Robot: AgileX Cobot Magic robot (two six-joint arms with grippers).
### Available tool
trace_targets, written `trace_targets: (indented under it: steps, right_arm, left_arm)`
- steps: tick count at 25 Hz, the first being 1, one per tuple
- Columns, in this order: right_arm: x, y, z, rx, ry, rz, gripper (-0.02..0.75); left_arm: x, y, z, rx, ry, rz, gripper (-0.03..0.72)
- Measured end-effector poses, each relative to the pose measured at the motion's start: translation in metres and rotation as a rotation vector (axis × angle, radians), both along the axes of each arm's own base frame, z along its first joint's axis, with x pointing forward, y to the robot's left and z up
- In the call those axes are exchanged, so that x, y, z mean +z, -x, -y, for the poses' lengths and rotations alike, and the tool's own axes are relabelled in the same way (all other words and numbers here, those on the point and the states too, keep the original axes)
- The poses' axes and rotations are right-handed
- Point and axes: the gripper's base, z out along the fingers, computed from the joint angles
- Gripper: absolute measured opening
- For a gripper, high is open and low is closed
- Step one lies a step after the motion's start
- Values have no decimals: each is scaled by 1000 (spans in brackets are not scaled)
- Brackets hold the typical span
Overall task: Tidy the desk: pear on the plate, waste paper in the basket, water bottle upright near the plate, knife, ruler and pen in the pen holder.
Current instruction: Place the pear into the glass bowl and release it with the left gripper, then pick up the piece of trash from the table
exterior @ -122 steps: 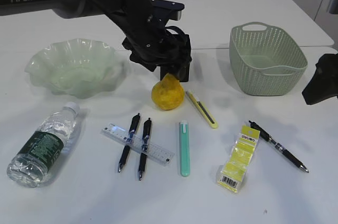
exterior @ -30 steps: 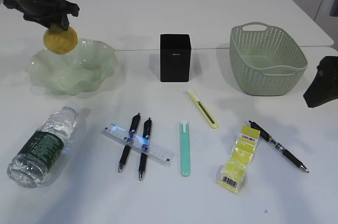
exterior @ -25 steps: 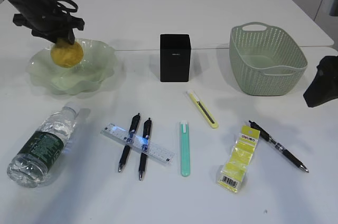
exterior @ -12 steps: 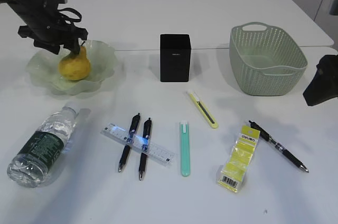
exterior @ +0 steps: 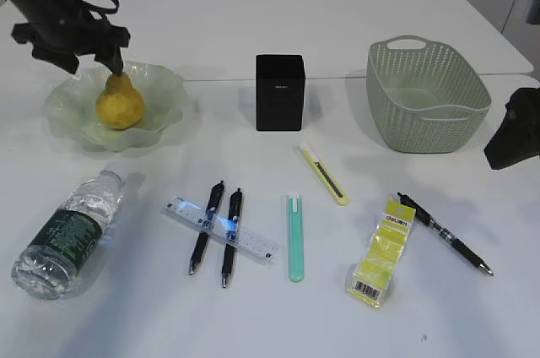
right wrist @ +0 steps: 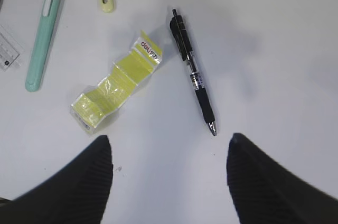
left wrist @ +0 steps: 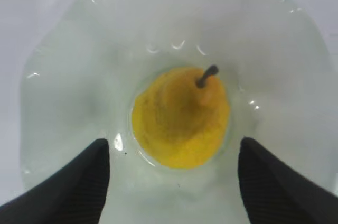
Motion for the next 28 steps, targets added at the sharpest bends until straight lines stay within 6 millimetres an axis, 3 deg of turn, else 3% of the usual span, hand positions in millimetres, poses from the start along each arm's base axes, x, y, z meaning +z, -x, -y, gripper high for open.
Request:
trace_targets:
  steps: [6, 14, 19, 23, 28]
  right_arm:
    - [0, 0, -1, -2, -8, 0, 501]
    - [2, 3, -9, -16, -119, -39, 501]
    - [4, 8, -14, 3, -170, -104, 501]
    - [11, 9, -14, 25, -164, -119, 501]
    - [21, 6, -14, 18, -166, -87, 501]
  left_arm:
    - [60, 21, -13, 24, 10, 55, 540]
    - [120, 58, -63, 132, 4, 40, 526]
    - [156, 88, -74, 136, -8, 75, 522]
    - [156, 114, -73, 128, -14, 43, 521]
    - [131, 150, -73, 126, -21, -70, 521]
